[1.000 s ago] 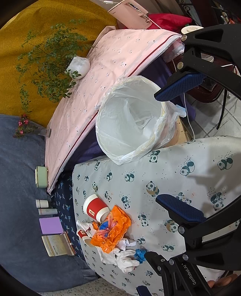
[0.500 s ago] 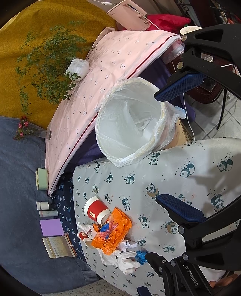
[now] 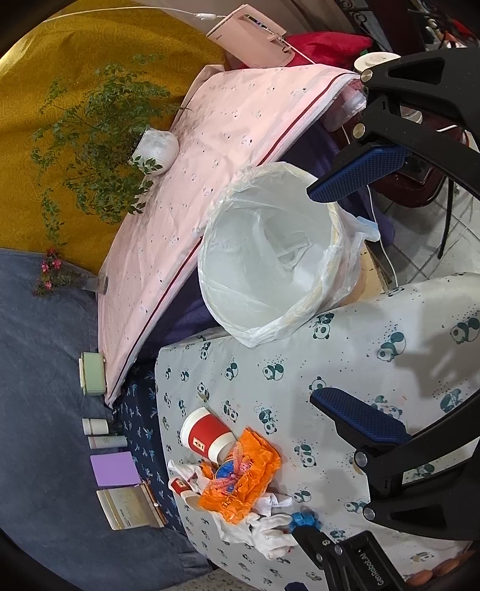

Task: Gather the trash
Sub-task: 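Reach the right gripper to the orange plastic bag and close on it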

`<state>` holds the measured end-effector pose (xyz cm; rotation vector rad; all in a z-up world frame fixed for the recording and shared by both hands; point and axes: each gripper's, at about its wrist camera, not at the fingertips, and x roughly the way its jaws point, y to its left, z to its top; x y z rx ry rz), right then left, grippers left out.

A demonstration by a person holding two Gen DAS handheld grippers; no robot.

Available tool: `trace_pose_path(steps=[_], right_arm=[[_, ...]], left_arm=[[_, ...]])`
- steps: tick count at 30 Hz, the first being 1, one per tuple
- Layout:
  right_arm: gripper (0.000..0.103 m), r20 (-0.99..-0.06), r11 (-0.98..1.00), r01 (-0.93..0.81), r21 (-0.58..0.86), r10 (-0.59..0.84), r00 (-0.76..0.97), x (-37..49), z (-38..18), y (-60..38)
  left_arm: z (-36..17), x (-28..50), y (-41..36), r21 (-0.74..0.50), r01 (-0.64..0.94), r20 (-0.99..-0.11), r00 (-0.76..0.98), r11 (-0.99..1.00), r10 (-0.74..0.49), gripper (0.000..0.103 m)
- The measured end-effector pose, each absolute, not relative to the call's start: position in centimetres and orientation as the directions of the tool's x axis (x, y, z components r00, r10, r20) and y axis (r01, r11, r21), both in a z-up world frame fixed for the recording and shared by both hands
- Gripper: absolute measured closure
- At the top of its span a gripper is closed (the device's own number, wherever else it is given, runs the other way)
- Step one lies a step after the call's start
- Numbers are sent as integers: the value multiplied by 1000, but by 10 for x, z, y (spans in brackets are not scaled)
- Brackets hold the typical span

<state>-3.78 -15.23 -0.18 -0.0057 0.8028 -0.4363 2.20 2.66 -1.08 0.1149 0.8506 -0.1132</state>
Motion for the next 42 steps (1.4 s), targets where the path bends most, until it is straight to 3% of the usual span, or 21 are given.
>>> trace_pose_path(steps=[11,22,33,36,39,41,42], right_arm=[[7,-694,928,342,-147,-343,633,1,-10,-128],[7,-719,979,179,-95,-192,668,58,-27,-64],[19,-727,997,-4,-77,-54,684,115,-44,8],[25,-736,996,-21,-92,-54,674,129,-52,20],[37,-748,995,-29,-95,-52,662,140,-61,25],[64,-763,996,-39,-85,-40,646,144,-66,26],[71,-772,996,-44,-72,-28,635,145,-68,25]], left_arm=[[-38,64,87,62,35,-782,622,997,26,7],[-54,90,139,54,-30,-796,602,998,61,7],[-62,101,175,19,-77,-813,579,997,60,7],[-66,103,182,9,-86,-820,570,996,56,7],[-69,104,184,0,-84,-827,561,996,47,7],[-70,104,184,-4,-79,-830,556,997,41,7],[-71,104,183,-8,-75,-833,552,997,35,7]])
